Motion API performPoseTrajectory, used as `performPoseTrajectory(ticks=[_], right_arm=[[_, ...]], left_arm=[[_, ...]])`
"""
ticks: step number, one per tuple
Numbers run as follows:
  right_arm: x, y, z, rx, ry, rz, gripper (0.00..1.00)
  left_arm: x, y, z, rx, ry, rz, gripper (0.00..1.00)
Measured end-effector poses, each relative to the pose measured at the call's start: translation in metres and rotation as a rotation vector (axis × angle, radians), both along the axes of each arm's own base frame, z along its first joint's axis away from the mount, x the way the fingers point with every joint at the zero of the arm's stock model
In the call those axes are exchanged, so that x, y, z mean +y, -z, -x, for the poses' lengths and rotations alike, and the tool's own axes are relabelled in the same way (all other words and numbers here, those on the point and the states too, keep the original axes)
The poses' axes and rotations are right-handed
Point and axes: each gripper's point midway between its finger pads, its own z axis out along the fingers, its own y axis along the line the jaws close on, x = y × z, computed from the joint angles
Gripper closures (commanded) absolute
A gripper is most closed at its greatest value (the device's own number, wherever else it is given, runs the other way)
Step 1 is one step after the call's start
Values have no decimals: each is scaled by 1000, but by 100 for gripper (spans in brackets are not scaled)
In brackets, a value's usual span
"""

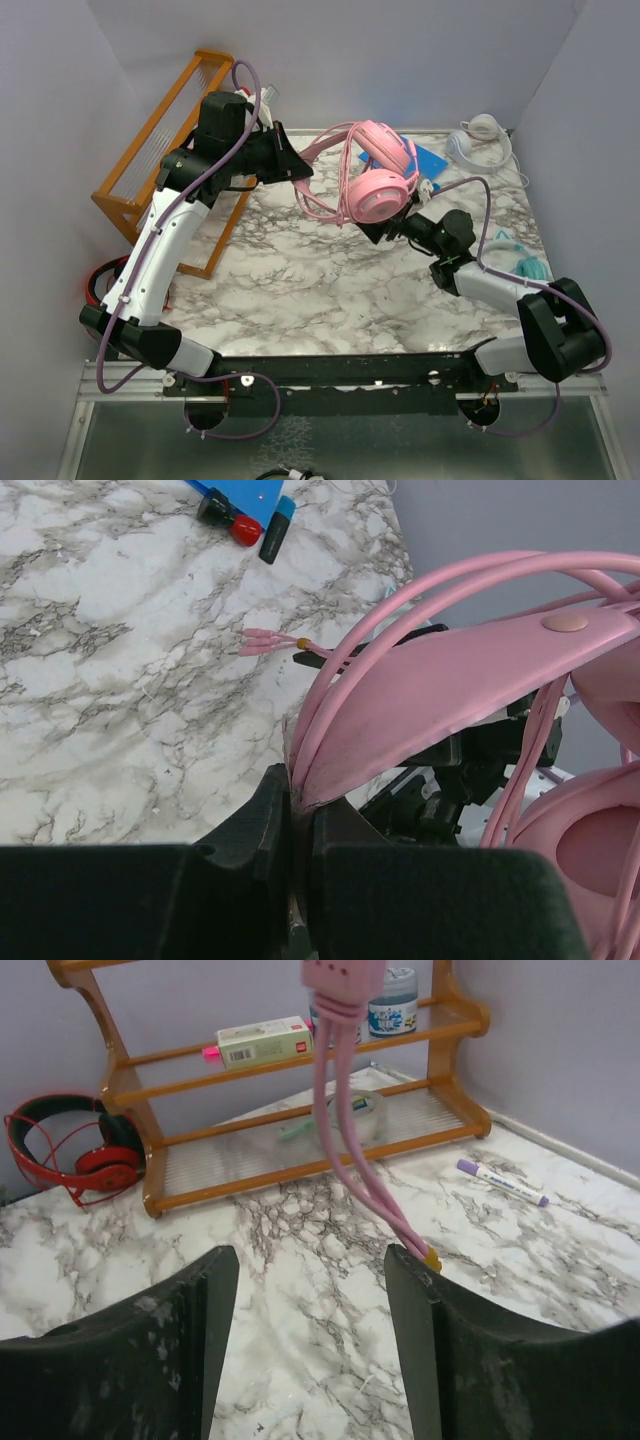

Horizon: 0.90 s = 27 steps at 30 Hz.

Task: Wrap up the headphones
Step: Wrap the headphones cable around the headphones.

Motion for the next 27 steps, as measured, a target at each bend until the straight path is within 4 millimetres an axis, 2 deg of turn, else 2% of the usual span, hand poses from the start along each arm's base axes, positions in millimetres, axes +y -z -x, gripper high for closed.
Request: performPoseTrajectory(ticks=[10,18,27], right_arm=[[-16,-12,-9,-50,115,-1,31],[-27,-7,-21,-32,215,6,31],[-54,5,-42,39,405,24,31]], left_arm=[[-1,-4,1,-3,4,12,100],[-3,-6,1,-7,10,25,100],[-4,-9,-1,-18,11,31,100]])
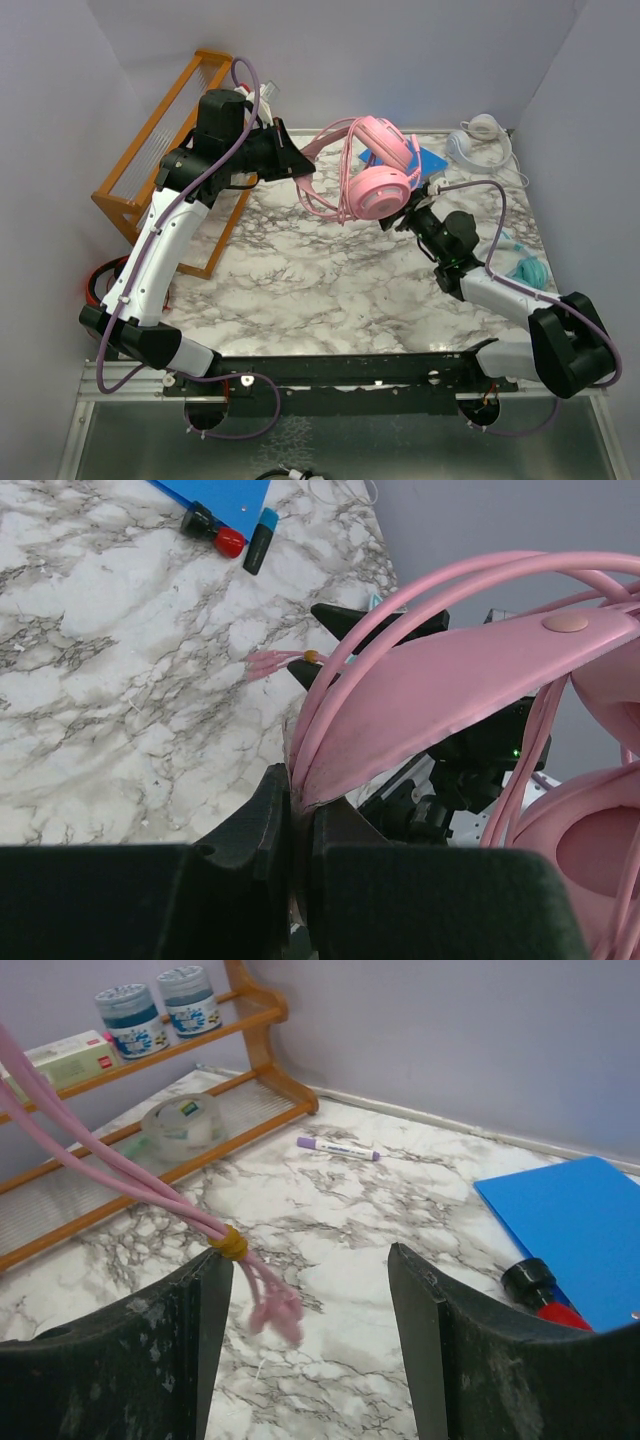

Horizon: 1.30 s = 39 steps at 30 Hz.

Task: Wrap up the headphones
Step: Wrap the headphones cable around the headphones.

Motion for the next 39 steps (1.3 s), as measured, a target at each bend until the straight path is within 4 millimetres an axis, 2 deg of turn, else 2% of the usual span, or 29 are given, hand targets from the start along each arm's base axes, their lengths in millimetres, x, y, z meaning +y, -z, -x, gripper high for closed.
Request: performPoseTrajectory(ticks=[4,12,14,16,22,28,34,39], right_arm=[[-3,3,-2,8,23,8,31],[14,7,5,3,-88,24,32],[17,9,5,2,-102,29,36],[19,9,5,-2,-116,34,45],[26,3,7,-33,-160,38,60],[35,5,11,-31,-220,35,98],[46,-3,23,-23,-296,-17,99],[59,1,47,20,-368,-82,99]], left_arm=[[0,-1,-1,-4,0,3,100],[-1,-3,-1,-9,0,8,100],[-1,-3,-1,-8,-1,9,100],[-1,-3,-1,-7,-1,10,100],[-1,-3,-1,-4,1,14,100],[-1,-4,1,-3,1,18,100],[-3,-2,-1,7,-9,38,100],[-6,16,-6,76,-66,94,100]])
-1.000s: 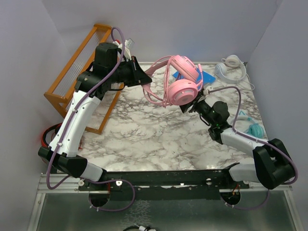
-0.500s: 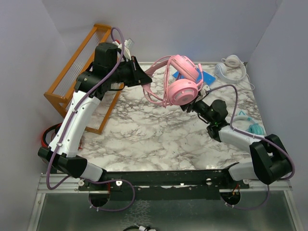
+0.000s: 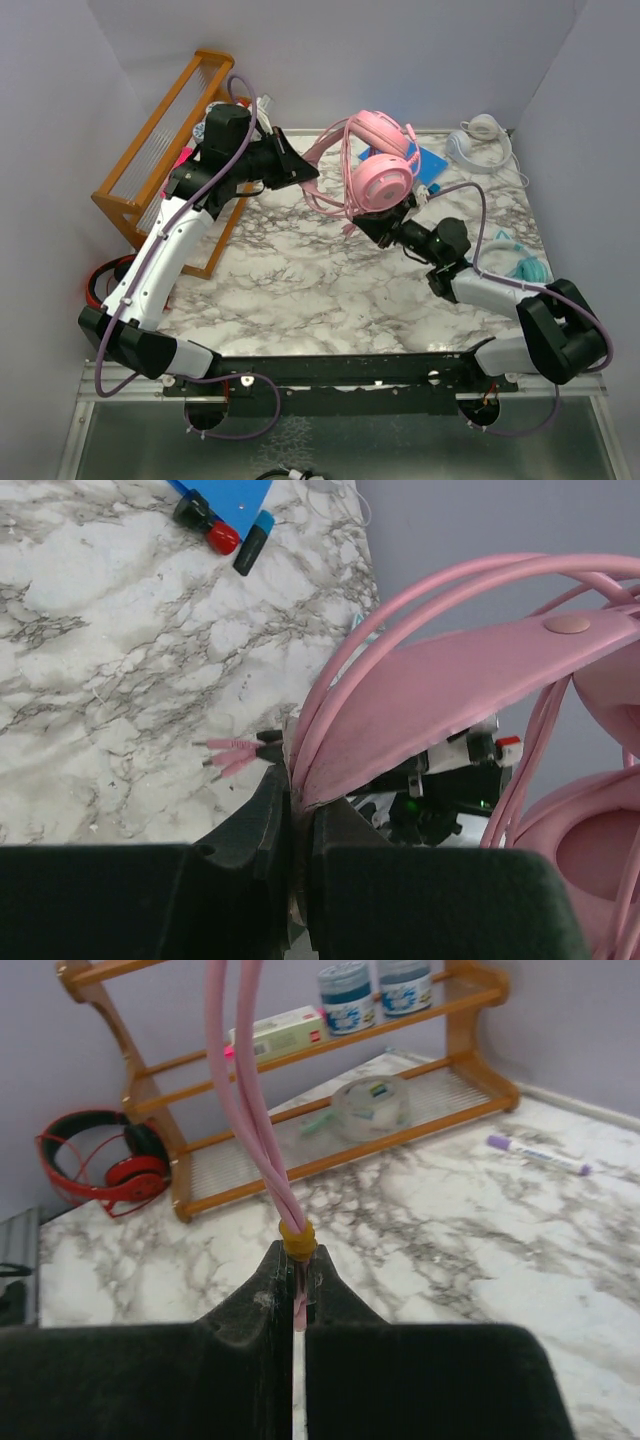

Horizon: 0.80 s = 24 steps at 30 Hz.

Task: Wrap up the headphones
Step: Wrap the headphones cable around the headphones.

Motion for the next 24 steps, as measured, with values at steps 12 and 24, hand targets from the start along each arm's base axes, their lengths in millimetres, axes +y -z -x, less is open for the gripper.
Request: performPoseTrajectory(ticks=[12,24], right_arm=[[29,-21,57,158,-206,-153,99],[30,-56,93,316,-346,-306,92]], left_arm=[[18,37,-26,83,-316,2,100],[37,98,-34,91,-490,-105,100]])
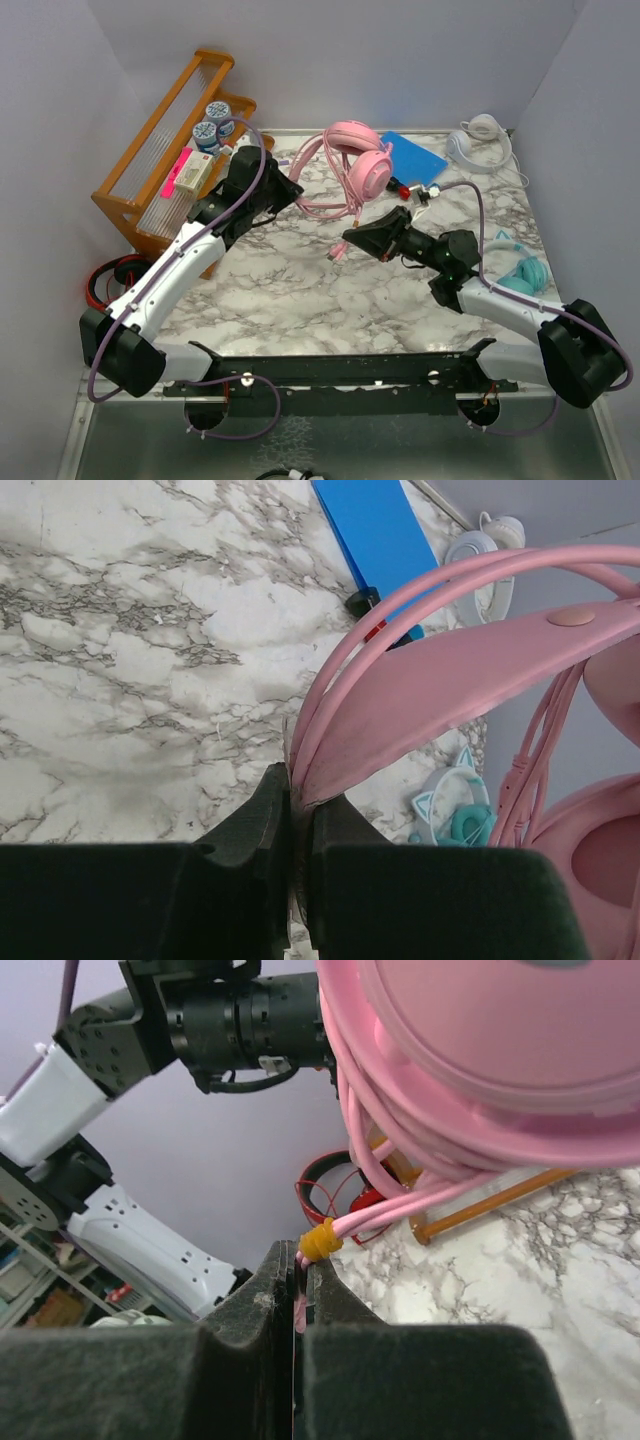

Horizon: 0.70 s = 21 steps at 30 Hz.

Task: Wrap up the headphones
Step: Wrap the headphones cable around the headphones.

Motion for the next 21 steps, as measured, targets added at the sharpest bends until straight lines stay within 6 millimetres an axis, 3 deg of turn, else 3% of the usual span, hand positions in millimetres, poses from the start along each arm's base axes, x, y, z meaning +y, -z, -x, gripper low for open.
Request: performPoseTrajectory(ticks=[10,17,21], right_arm=[[3,-30,-5,85,-25,-77,89],[9,-26,-36,245,44,-147,82],[12,-23,-51,322,104,-193,78]], left_arm=[[-5,0,-1,-108,-49,-78,100],[-8,31,5,-105,-75,-125,100],[-6,32,4,-115,-113,-137,100]])
